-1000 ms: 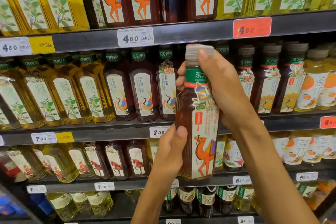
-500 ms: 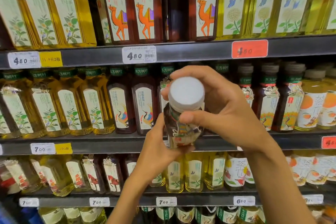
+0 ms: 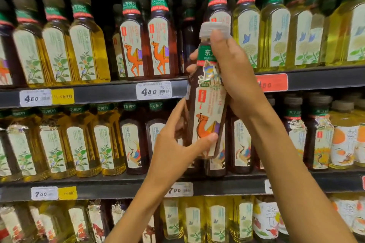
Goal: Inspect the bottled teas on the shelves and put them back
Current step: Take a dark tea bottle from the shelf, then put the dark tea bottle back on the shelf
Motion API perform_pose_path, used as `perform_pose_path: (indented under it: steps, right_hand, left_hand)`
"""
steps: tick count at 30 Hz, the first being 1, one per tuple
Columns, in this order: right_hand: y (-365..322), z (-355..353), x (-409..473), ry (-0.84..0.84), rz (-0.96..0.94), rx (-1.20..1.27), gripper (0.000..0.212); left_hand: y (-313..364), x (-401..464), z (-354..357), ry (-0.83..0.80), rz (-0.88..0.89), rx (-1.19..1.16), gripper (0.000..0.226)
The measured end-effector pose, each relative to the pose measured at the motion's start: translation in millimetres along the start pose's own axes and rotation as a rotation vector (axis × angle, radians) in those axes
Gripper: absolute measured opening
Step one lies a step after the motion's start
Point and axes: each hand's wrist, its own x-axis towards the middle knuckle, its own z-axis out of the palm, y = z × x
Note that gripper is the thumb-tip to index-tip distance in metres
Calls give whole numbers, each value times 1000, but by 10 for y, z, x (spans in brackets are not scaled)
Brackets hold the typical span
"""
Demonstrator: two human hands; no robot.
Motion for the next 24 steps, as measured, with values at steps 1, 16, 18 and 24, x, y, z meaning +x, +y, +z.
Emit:
perform_pose_path:
  steps: [1, 16, 18, 24]
  right_hand:
    - [-42, 11, 90, 14, -19, -6, 20]
    - [-391, 119, 1115, 114, -351, -331, 14]
    - [-289, 107, 1156, 134, -329, -330, 15]
    - [-127, 205, 1281, 182, -390, -425, 29]
  left_hand:
    - [33, 93, -6, 9, 22, -5, 78]
    - [263, 1228, -41, 206, 217, 101, 76]
    - [204, 1227, -2, 182, 172, 136, 76]
    - [94, 1286, 36, 352, 200, 480, 72]
